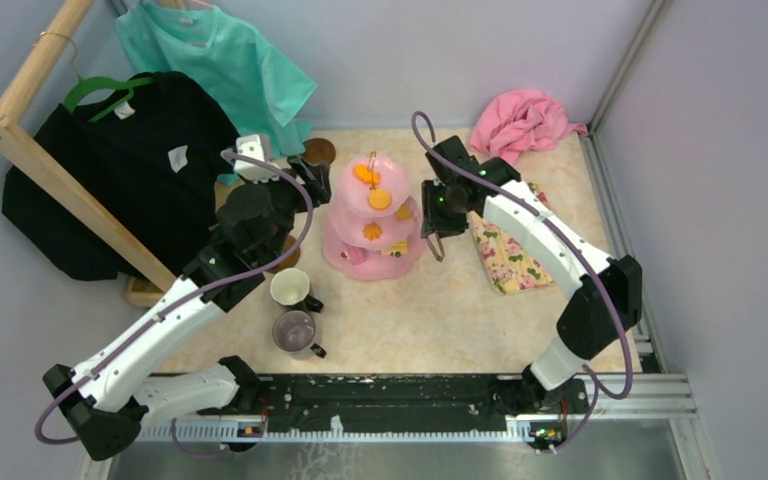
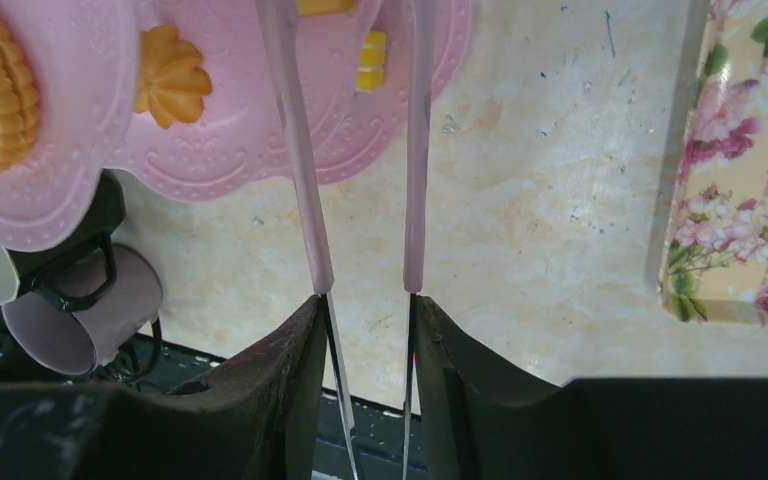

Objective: Serve the afternoon tea
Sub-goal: Pick up the desert from the tray.

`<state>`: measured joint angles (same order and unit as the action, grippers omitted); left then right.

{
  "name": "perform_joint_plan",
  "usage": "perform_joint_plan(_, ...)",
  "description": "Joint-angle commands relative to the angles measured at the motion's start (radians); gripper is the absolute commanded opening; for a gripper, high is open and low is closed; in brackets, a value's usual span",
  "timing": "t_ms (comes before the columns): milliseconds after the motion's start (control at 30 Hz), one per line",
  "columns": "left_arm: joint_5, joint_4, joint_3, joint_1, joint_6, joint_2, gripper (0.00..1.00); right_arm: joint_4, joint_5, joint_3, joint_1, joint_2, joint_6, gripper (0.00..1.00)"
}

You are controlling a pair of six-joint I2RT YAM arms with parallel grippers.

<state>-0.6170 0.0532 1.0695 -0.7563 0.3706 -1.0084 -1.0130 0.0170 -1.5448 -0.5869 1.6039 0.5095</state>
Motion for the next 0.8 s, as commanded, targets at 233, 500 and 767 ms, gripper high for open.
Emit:
perform_joint_plan(233,0.162,0.085,0.011,0.164,0.157,-0.033,0.74,-0.014,-0.046,0.098,0.145,-0.207,0.021,0.35)
perform_joint_plan(500,0.428,0.075,-0.046,0.355,0.281,-0.082,0.73,-0.026,-0.053,0.19,0.246,-0.286,0.006,0.34)
perform_joint_plan(767,0.646,-0.017,-0.183,0.474,0.377,-0.128,0.71,-0.033,-0.083,0.266,0.331,-0.334,0.004,0.34)
